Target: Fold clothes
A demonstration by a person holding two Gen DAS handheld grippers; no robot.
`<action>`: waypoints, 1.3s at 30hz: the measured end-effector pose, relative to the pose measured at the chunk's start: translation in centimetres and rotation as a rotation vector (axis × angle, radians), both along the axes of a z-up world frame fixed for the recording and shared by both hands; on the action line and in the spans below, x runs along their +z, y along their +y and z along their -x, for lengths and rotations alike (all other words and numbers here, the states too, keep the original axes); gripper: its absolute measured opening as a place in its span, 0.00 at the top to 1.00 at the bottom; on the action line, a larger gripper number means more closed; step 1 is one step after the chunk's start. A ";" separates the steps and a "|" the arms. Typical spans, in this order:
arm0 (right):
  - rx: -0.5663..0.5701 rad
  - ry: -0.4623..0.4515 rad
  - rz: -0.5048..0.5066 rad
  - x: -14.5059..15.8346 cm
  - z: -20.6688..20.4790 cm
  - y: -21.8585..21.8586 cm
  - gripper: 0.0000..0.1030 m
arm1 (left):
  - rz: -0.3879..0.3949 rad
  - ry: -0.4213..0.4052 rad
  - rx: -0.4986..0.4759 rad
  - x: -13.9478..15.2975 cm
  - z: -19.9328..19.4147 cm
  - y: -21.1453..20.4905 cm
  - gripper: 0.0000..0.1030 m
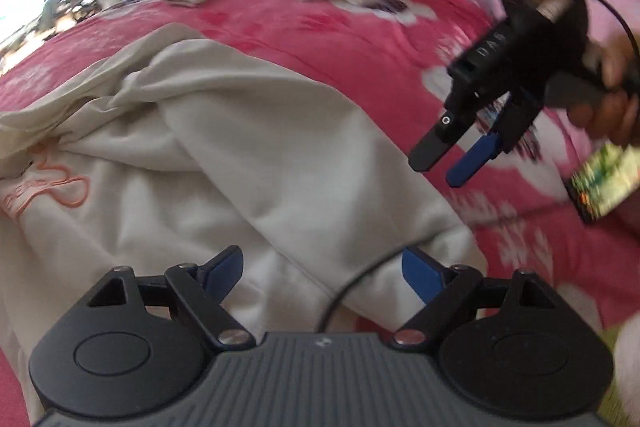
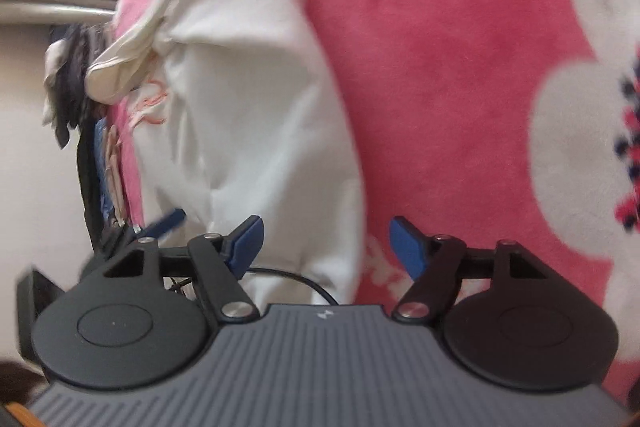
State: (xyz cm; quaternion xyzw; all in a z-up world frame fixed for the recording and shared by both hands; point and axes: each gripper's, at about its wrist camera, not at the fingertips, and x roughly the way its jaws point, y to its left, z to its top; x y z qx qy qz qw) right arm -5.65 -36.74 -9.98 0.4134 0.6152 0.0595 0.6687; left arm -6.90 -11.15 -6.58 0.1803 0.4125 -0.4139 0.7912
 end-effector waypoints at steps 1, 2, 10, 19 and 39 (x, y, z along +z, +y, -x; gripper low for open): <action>0.010 0.022 -0.014 -0.3 0.5 0.1 0.32 | 0.000 -0.003 -0.002 0.1 0.3 0.2 0.15; 0.027 0.041 -0.028 -0.5 1.1 0.2 0.32 | 0.005 0.002 0.003 0.1 0.3 0.5 0.15; 0.175 0.074 0.093 4.1 7.3 -0.4 0.33 | 0.153 0.102 0.187 2.2 -3.3 4.6 0.15; 0.149 -0.093 0.293 4.2 3.2 -0.9 0.26 | 0.142 0.175 0.245 0.8 -4.8 3.9 0.15; 0.231 -0.458 0.756 9.2 -1.7 1.1 0.95 | 0.083 0.089 0.478 -0.5 -8.9 9.5 0.15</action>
